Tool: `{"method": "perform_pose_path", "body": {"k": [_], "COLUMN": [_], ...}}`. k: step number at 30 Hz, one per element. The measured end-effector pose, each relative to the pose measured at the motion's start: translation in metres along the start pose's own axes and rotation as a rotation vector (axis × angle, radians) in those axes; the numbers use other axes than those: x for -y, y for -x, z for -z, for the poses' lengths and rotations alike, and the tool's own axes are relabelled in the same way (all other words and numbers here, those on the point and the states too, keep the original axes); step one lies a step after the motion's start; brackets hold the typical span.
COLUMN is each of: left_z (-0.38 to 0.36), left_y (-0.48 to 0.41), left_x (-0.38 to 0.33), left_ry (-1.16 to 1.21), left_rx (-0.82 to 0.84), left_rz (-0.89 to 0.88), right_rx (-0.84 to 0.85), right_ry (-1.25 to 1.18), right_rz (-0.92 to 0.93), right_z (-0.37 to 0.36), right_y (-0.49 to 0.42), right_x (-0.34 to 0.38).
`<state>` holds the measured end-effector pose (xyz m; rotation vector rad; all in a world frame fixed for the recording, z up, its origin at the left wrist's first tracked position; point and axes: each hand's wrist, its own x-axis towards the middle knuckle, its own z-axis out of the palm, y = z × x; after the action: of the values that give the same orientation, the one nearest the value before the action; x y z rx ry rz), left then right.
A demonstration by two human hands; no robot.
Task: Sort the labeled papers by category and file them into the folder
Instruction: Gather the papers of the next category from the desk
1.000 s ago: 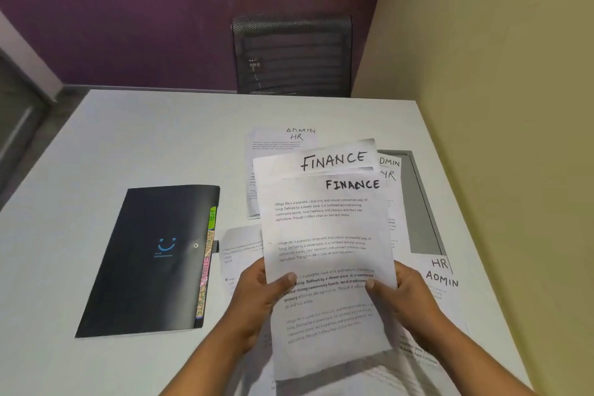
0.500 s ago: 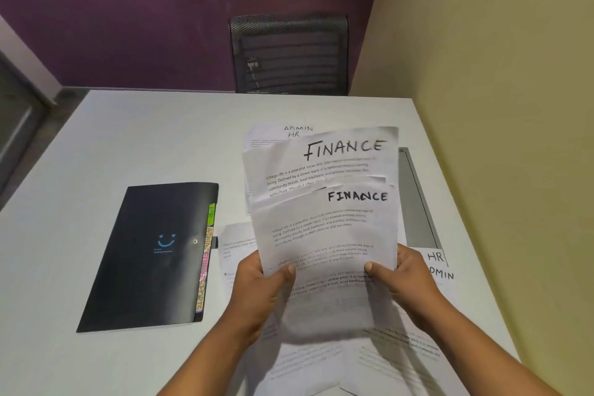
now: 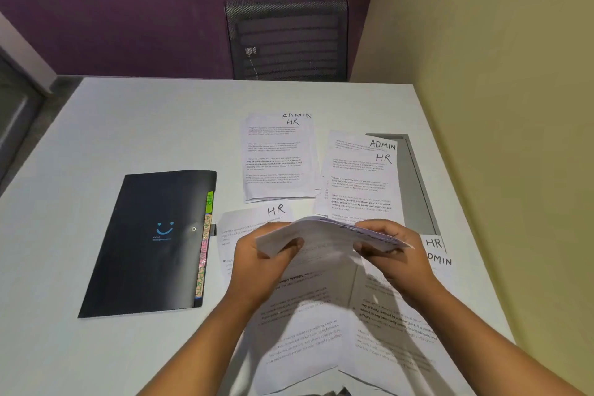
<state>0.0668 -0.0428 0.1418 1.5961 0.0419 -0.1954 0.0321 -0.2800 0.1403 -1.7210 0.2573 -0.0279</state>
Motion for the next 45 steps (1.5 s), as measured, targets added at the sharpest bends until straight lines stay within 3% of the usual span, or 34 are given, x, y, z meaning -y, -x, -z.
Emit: {"method": "perform_pose_path", "body": {"k": [8,14,17,22,26,28,31,36,38,45], "left_z": [0.006,0.002,-0.001,-0.010,-0.006,-0.007,-0.013,-0.019,-0.020,-0.005], "left_y": [-0.012,-0.018,-0.020,-0.031,-0.044,-0.046,-0.053,-0.090,-0.109,-0.198], "left_x": [0.017,0.040,0.053,0.038,0.044,0.052,0.064,0.065,0.068,0.077], "left_ry": [-0.023,-0.041,-0.030,0.219,0.350,0.232,-0.089,-0.235,-0.266,-0.323], "left_rx": [-0.017,-0.020,-0.030,-0.052,0.116,0.184,0.141,0.127,0.072,-0.425], "left_rz": [0.091,0.166,0.201,0.300,0.477,0.471,0.348,0.283,0.268,0.334], "right_rx": [0.092,0.167,0.120,0.110,0.007,-0.021,-0.006,-0.084,-0.117,-0.256], "right_ry": [0.060,0.199,0.224,0.149,0.140,0.010,-0.186,-0.053,-0.040,-0.022], "right_rz": [0.052,-0.169,-0.208,-0.279,-0.370,-0.443,-0.508,-0.462,-0.444,-0.497], "right_z": [0.002,0.003,0.000,-0.005,-0.004,-0.004,-0.003,0.001,0.005,0.024], "right_y": [-0.007,-0.012,-0.011,-0.017,-0.030,-0.038,-0.054,-0.094,-0.115,-0.183], "right_x": [-0.005,-0.046,-0.058,-0.061,-0.071,-0.074,-0.076,-0.078,-0.080,-0.111]}}
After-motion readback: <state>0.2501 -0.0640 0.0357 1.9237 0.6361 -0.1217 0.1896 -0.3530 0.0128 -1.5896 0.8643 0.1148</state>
